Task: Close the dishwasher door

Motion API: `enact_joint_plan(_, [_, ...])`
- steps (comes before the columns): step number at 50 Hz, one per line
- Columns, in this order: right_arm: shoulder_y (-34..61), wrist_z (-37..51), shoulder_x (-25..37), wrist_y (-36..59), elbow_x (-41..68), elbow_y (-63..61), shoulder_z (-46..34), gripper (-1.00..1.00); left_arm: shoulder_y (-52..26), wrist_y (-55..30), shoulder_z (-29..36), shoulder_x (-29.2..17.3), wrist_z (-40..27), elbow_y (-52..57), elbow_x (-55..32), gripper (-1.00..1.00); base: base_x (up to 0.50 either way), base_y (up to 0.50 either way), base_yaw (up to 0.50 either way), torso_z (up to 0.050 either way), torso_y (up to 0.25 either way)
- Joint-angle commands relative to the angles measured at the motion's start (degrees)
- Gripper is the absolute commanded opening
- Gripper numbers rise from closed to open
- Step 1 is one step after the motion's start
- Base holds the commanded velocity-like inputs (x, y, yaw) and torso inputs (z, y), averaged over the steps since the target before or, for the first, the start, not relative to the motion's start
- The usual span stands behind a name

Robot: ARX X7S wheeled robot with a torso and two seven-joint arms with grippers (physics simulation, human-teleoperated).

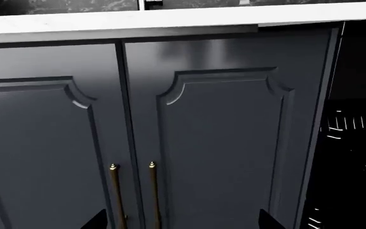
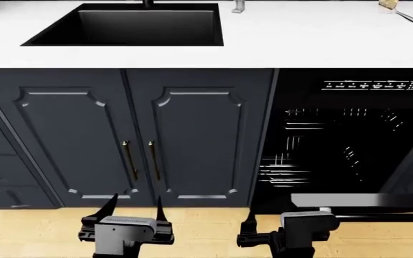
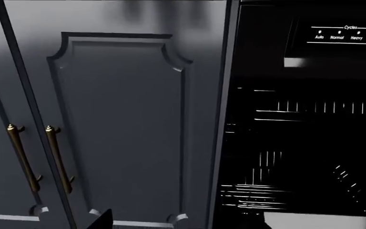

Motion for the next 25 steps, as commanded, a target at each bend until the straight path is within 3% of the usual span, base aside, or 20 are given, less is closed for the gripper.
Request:
enact_joint_plan(1, [0.0, 0.9, 0.8, -0.3, 0.6, 0.1, -1.0, 1.00, -0.2, -0.7, 0.4, -0.6, -1.0, 0.1, -1.4, 1.00, 0.00, 0.00, 0.00, -0.050, 0.000])
enact_joint_plan(25, [-0.2, 2.8, 2.0, -1.5, 2.7, 0.1, -2.1, 1.00, -0.2, 0.3, 2.6, -2.2, -2.6, -0.2, -1.9, 1.00, 0.00, 0.00, 0.00, -0.050, 0.000])
